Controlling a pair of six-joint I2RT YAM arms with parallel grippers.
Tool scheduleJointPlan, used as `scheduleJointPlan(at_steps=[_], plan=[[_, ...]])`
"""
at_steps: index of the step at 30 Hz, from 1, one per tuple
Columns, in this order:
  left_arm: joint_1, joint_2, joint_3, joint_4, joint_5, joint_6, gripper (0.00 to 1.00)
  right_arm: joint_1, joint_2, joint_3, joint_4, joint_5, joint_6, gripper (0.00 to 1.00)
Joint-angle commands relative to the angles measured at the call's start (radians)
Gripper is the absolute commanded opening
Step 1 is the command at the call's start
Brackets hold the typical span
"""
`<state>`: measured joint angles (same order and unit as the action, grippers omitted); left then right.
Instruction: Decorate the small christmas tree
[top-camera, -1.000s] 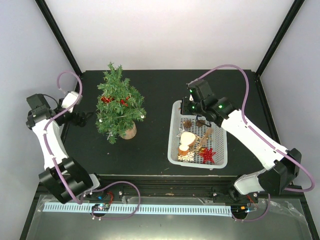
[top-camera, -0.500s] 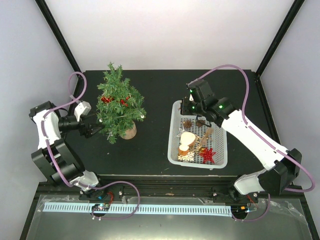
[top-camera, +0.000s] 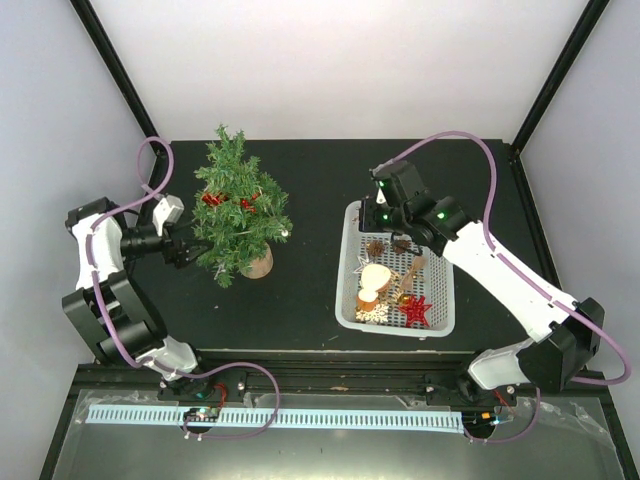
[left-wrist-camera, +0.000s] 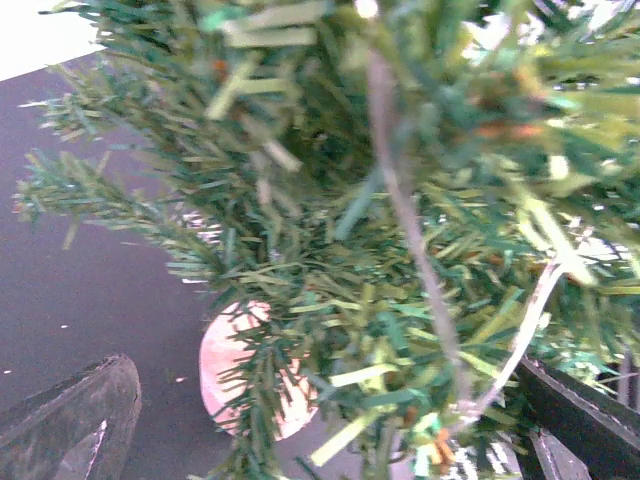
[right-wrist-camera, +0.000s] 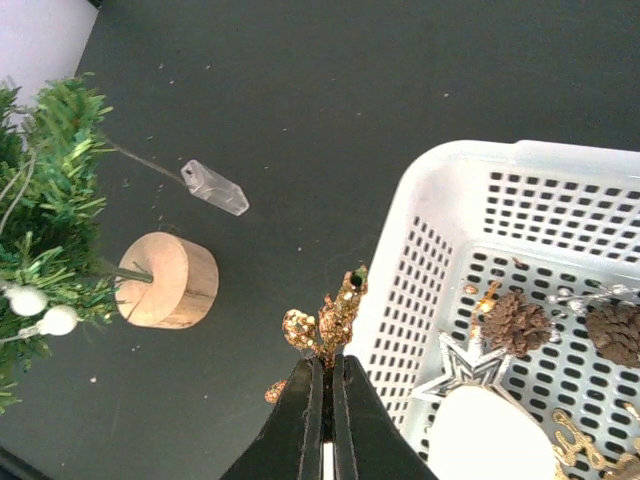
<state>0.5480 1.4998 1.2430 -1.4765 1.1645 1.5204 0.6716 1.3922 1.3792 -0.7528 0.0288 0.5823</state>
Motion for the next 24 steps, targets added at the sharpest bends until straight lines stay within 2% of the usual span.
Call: scheduleJointPlan(at_steps=[1, 10, 24], plan=[[-0.018, -0.008, 0.016, 0.192, 0.005, -0.146, 0.99, 0.036, -0.003, 0.043, 0.035, -0.033, -0.012, 0.02], [-0.039, -0.055, -0.008, 0.506, -0.076, -0.400, 0.99, 0.125, 0.079, 0.192, 0.060, -0.058, -0.054, 0.02], [-0.104, 0.018, 0.070, 0.692, -0.126, -0.572, 0.99, 0.225, 0.211, 0.422, 0.114, -0.154, -0.118, 0.02]])
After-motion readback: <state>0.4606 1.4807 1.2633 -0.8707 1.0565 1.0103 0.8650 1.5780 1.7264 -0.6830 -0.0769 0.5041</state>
